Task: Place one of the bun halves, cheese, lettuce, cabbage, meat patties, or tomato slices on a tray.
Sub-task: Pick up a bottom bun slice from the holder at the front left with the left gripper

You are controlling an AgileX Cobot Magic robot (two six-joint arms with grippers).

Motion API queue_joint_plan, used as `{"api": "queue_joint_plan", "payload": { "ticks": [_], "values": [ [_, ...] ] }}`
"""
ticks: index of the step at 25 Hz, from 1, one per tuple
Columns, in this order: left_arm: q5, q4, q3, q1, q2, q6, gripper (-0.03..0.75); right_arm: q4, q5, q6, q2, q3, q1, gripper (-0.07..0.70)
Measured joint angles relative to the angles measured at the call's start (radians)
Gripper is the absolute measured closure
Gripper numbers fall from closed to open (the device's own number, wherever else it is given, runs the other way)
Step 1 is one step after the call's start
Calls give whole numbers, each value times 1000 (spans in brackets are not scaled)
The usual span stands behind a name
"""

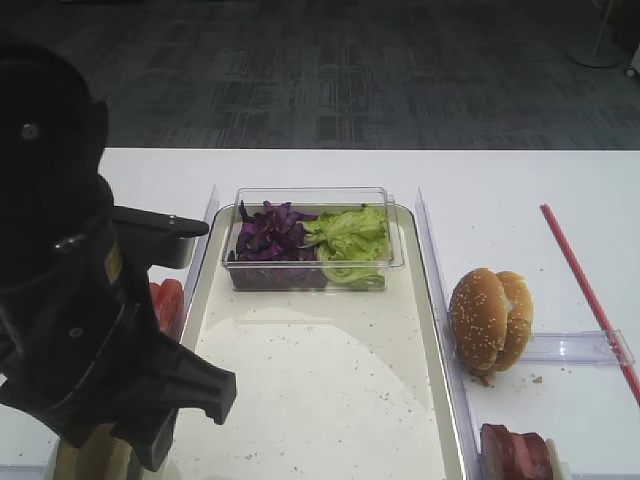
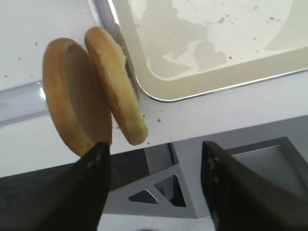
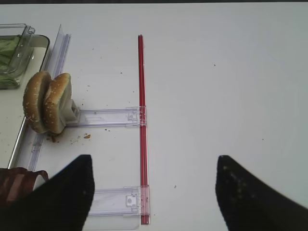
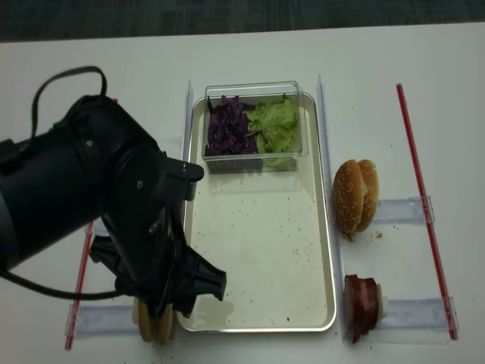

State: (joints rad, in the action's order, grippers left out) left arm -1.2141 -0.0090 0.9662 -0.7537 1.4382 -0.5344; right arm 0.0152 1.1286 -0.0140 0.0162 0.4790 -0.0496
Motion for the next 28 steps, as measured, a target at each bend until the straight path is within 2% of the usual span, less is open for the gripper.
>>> {"api": "queue_joint_plan", "payload": {
  "ticks": [6,9,18,28],
  "values": [
    [1,24,8,0,62,4,339,0,0,0,0,0,0,80],
    [26,30,13,0,68,6,339,0,0,0,0,0,0,80],
    [44,19,13,84,70,45,349,0,0,0,0,0,0,80],
    [42,-26,13,92,94,89,349,0,0,0,0,0,0,80]
  ]
}}
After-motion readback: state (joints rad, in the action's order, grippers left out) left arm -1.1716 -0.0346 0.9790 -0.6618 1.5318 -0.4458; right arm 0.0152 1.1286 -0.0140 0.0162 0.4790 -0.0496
